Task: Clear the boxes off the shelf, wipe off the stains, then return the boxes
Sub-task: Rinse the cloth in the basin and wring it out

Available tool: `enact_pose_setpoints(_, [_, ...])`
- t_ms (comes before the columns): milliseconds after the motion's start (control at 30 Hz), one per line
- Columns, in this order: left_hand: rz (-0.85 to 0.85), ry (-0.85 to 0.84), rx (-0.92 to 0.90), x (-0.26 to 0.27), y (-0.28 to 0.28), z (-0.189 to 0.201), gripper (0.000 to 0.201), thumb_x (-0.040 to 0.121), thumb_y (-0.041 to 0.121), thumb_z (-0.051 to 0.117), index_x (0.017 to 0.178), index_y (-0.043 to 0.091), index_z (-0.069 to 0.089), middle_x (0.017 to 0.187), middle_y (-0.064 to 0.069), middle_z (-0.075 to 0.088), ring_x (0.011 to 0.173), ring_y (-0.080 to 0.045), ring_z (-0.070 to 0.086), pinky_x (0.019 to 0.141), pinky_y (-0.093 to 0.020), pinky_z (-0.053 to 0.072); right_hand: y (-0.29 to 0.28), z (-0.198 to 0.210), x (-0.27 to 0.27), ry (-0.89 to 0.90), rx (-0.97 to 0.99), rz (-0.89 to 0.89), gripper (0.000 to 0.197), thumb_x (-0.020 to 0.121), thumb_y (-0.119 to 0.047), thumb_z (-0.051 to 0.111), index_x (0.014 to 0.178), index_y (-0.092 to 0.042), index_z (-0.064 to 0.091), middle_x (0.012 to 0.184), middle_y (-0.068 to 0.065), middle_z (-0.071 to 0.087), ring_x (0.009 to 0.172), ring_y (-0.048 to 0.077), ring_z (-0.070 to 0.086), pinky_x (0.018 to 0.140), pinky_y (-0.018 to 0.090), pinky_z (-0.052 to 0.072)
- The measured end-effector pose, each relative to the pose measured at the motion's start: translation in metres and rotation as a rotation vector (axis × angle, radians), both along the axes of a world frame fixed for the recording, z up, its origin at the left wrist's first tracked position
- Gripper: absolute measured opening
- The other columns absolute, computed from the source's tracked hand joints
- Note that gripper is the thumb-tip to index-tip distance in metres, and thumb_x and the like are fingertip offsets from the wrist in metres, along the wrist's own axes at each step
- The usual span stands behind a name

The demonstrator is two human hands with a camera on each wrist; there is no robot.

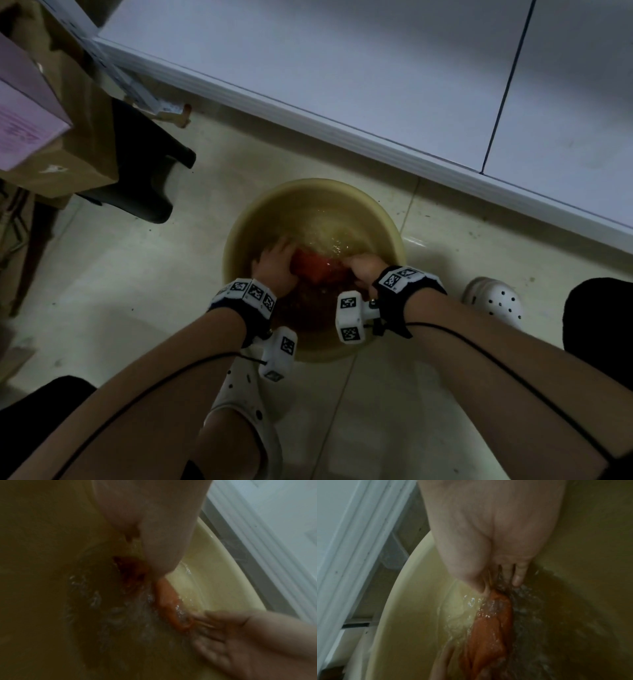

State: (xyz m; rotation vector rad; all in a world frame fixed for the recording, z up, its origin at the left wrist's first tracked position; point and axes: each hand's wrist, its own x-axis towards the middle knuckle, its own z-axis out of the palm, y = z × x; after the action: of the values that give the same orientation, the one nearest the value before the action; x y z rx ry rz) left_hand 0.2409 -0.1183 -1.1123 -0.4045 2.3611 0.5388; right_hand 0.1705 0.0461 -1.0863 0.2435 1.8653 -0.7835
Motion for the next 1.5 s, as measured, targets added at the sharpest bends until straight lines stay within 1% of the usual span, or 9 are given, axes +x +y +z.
enact_pose_setpoints(233, [0.578, -0.086, 0.649, 0.0, 0.026, 0.023, 0.052, 0.086, 0.018, 0.066, 0.134, 0.024, 0.048, 0.125, -0.008, 0.059, 0.114, -0.028, 0.058, 0.099, -0.039, 0.048, -0.011, 0.0, 0.006, -0.175, -0.106, -0.315, 0.045, 0.098, -0.035, 0.045, 0.126, -0.001, 0.052, 0.126, 0.019, 0.058, 0.116, 0.034, 0.056, 0.105, 0.046, 0.042])
enact_pose_setpoints(367, [0.564, -0.086, 0.868, -0.007, 0.041, 0.048, 0.019, 0.091, 0.038, 0.057, 0.1, 0.022, 0.062, 0.099, -0.006, 0.065, 0.089, -0.022, 0.063, 0.079, -0.033, 0.053, -0.003, 0.008, 0.001, -0.208, -0.175, -0.493, 0.041, 0.099, -0.04, 0.037, 0.112, -0.007, 0.057, 0.101, 0.016, 0.064, 0.095, 0.031, 0.062, 0.093, 0.041, 0.049])
enact_pose_setpoints(567, [0.415, 0.095, 0.845, -0.013, 0.055, 0.059, 0.028, 0.099, 0.031, 0.045, 0.073, 0.023, 0.051, 0.07, 0.003, 0.05, 0.068, -0.015, 0.048, 0.068, -0.03, 0.038, 0.0, 0.016, -0.003, -0.276, -0.337, -0.495, 0.032, 0.102, -0.006, 0.027, 0.076, -0.01, 0.047, 0.066, 0.004, 0.053, 0.057, 0.01, 0.052, 0.048, 0.013, 0.045])
enact_pose_setpoints(700, [0.159, 0.107, 0.459, -0.01, 0.034, 0.052, 0.028, 0.102, 0.031, 0.035, 0.096, 0.011, 0.053, 0.087, -0.009, 0.057, 0.081, -0.021, 0.052, 0.076, -0.034, 0.043, -0.01, 0.03, 0.008, -0.298, -0.318, -0.493, 0.023, 0.103, -0.018, 0.032, 0.108, -0.012, 0.054, 0.078, -0.001, 0.048, 0.065, 0.008, 0.047, 0.043, 0.012, 0.046])
enact_pose_setpoints(900, [0.145, 0.252, 0.16, -0.008, 0.004, 0.033, 0.024, 0.098, 0.023, 0.045, 0.11, 0.006, 0.056, 0.108, -0.008, 0.056, 0.102, -0.022, 0.053, 0.086, -0.028, 0.039, -0.01, 0.03, 0.003, -0.192, -0.31, -0.577, 0.024, 0.095, -0.023, 0.053, 0.109, -0.005, 0.06, 0.109, 0.015, 0.065, 0.108, 0.03, 0.06, 0.1, 0.041, 0.047])
enact_pose_setpoints(1000, [0.01, 0.047, 0.077, -0.003, -0.006, 0.019, 0.026, 0.089, 0.017, 0.049, 0.113, 0.013, 0.06, 0.117, -0.004, 0.055, 0.116, -0.023, 0.05, 0.101, -0.036, 0.041, -0.006, 0.02, 0.0, 0.048, -0.159, -0.343, 0.012, 0.093, -0.01, 0.054, 0.092, -0.01, 0.066, 0.095, 0.003, 0.064, 0.105, 0.023, 0.056, 0.1, 0.035, 0.043])
enact_pose_setpoints(1100, [0.051, 0.144, 0.055, -0.001, -0.009, 0.012, 0.042, 0.09, 0.007, 0.046, 0.13, 0.016, 0.052, 0.141, -0.007, 0.041, 0.13, -0.028, 0.041, 0.111, -0.039, 0.034, -0.002, 0.009, 0.004, 0.168, -0.059, -0.255, 0.025, 0.093, -0.005, 0.046, 0.106, -0.008, 0.067, 0.119, 0.007, 0.063, 0.116, 0.025, 0.054, 0.105, 0.037, 0.041])
enact_pose_setpoints(1300, [-0.166, 0.046, 0.108, 0.002, -0.004, 0.003, 0.061, 0.094, 0.005, 0.042, 0.148, 0.028, 0.028, 0.158, -0.002, 0.013, 0.141, -0.027, 0.026, 0.116, -0.031, 0.023, -0.005, -0.005, 0.019, -0.073, -0.114, -0.046, 0.033, 0.094, -0.012, 0.05, 0.125, -0.004, 0.058, 0.129, 0.017, 0.058, 0.12, 0.032, 0.054, 0.105, 0.042, 0.042])
enact_pose_setpoints(1500, [0.281, -0.135, 0.235, -0.006, 0.004, 0.012, 0.056, 0.094, 0.025, 0.054, 0.145, 0.027, 0.033, 0.145, -0.013, 0.036, 0.126, -0.032, 0.047, 0.107, -0.039, 0.04, -0.003, -0.014, 0.008, -0.18, -0.094, -0.324, 0.04, 0.096, -0.028, 0.048, 0.124, -0.001, 0.054, 0.127, 0.019, 0.058, 0.118, 0.035, 0.056, 0.103, 0.045, 0.044])
